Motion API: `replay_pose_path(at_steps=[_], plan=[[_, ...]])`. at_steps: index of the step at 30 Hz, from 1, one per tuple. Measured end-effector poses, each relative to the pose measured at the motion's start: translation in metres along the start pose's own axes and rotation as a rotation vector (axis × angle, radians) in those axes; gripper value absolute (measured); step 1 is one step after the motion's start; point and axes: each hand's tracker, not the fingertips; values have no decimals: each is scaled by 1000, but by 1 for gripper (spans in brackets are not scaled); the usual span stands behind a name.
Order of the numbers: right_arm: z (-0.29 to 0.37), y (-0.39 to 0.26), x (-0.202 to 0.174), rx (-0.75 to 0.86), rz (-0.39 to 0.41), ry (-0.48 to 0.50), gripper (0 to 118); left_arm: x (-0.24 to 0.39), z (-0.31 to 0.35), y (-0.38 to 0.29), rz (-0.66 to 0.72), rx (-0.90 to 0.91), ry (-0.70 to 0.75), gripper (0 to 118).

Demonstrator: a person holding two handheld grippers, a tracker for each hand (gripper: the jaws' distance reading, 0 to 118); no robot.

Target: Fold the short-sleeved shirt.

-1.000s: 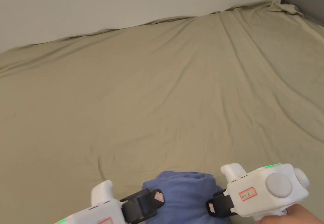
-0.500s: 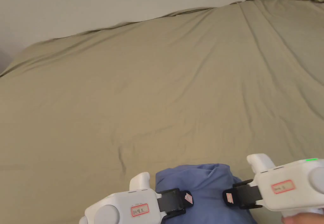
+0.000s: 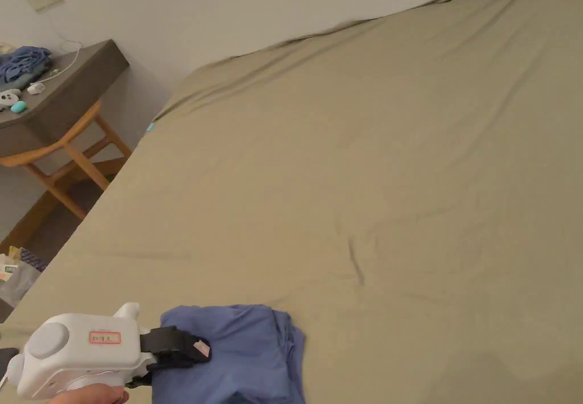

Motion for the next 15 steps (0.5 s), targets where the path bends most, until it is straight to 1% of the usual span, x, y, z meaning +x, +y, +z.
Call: replay_pose_path(at_steps=[2, 4, 6, 7, 8, 9, 10, 11, 12, 13, 15], plan=[[5, -4, -1, 23, -27, 31, 2, -27, 5, 15, -52, -8, 81, 49], [5, -3, 0, 29, -43, 59, 2, -49, -2, 20, -4, -4, 132, 49], [4, 1, -4, 25, -41, 51, 2, -65, -20, 12, 39, -5, 188, 52], [5, 3, -6, 22, -26, 27, 2, -65, -28, 6, 41, 11, 303, 80], [6, 5, -9, 20, -6, 8, 2, -56, -36, -8, 9, 19, 421, 113], [7, 6, -12, 21, 10, 2, 2, -54, -41, -14, -34, 23, 453, 118], [9, 6, -15, 27, 22, 1, 2, -52, -37, -21, -76, 103, 349, 118], [12, 6, -16, 34, 32, -5, 2, -47, -33, -26, -67, 125, 312, 118], [14, 6, -17, 41, 38, -21, 2, -42, -31, -35, -29, 115, 284, 118], [16, 5, -19, 49, 49, -73, 2, -35, -28, -41, 9, 105, 270, 118], [21, 6, -19, 59, 78, -193, 2, -12, -15, -47, 24, 115, 267, 118]])
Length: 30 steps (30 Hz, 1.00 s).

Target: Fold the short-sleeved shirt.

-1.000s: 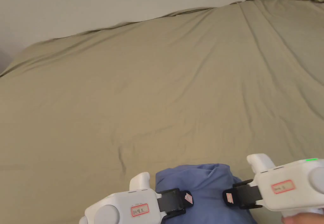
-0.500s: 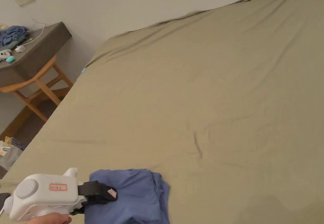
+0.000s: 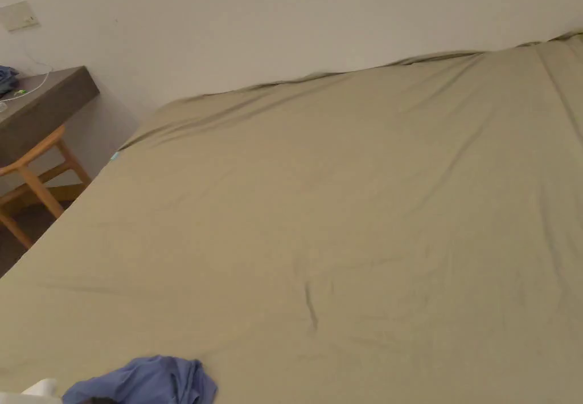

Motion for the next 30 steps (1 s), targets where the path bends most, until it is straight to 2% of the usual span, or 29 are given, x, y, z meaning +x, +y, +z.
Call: replay_pose_path(at_steps=[1, 2, 3, 4, 5, 6, 7, 10, 12, 14, 17, 19, 23, 27, 30], plan=[[2, 3, 1, 0, 20, -66, 2, 25, 22, -4, -10, 24, 4, 113], [4, 10, 2, -5, 38, -114, 2, 44, 38, -5, -55, 55, 20, 104], [7, 19, 5, 0, 46, -158, 3, 63, 53, -7, -106, 92, 43, 85], [12, 31, 12, 22, 40, -222, 3, 87, 71, -11, -175, 187, 99, 39], [21, 48, 13, 65, 31, -281, 3, 93, 74, -6, -249, 316, 190, 13], [31, 67, 11, 127, 28, -332, 3, 111, 86, -12, -305, 421, 241, 13], [45, 88, 5, 218, 36, -400, 3, 134, 98, -22, -283, 524, 230, 13], [87, 140, -26, 514, 96, -508, 3, 193, 121, -47, -168, 691, -37, 13], [107, 160, -54, 666, 120, -530, 3, 240, 138, -56, -187, 754, -132, 13], [123, 173, -82, 755, 164, -539, 3, 292, 152, -51, -286, 777, -180, 13], [133, 176, -112, 782, 270, -596, 3, 358, 191, -67, -436, 917, -212, 13], [136, 172, -124, 786, 314, -635, 3, 380, 210, -74, -447, 999, -218, 13], [140, 162, -130, 804, 313, -635, 3, 407, 234, -84, -434, 1042, -225, 13], [142, 155, -139, 806, 318, -640, 3, 407, 245, -97, -416, 1078, -193, 13], [147, 152, -145, 825, 308, -629, 3, 400, 255, -101, -396, 1067, -231, 13]])
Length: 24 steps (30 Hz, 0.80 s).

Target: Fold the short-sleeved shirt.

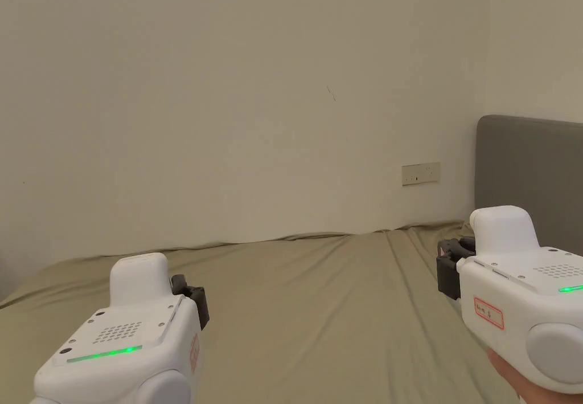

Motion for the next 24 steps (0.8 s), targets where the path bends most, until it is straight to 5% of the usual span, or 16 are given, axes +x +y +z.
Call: replay_pose_path(at_steps=[3, 4, 5, 6, 7, 8, 24], plan=[[5, 3, -3, 9, -13, 8, 3, -1, 4, 2, -7, 12, -17, 13], [6, 4, -4, 10, -7, 25, 21, 0, 5, 3, -23, 20, -31, 16], [6, 6, -6, 5, 7, 28, 71, 1, 6, 3, -33, 19, -29, 52], [4, 8, -10, -20, 44, -13, 118, 4, 7, 5, -44, 14, 9, 107], [0, 7, -13, -55, 55, -39, 116, 3, 4, 6, -47, -4, 33, 118], [15, 3, -16, 72, 59, 7, 118, 2, 8, -1, -30, -18, -38, 118], [7, 0, -29, -34, 73, 48, 118, -4, 15, 8, -46, 1, 9, 118]])
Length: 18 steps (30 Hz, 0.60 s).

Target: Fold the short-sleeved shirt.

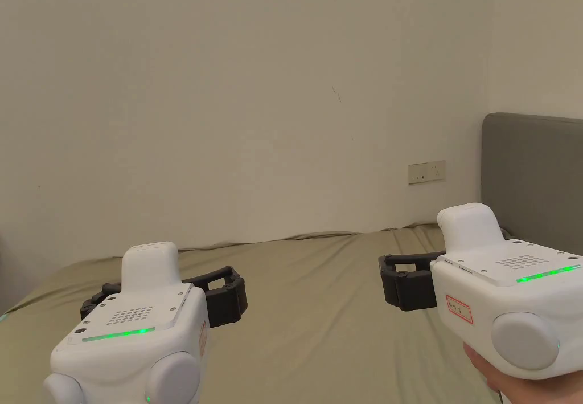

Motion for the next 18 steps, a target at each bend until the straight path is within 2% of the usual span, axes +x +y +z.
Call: replay_pose_path(at_steps=[6, 11, 18], plan=[[2, -2, -2, 29, 29, -16, 118, 1, -3, 0, 3, -17, 2, 118], [2, 0, -1, 36, 11, -3, 118, -4, -4, 1, 36, -22, -3, 118], [1, -2, -3, 33, 29, -11, 118, -3, -2, 5, 36, -20, -13, 118]])
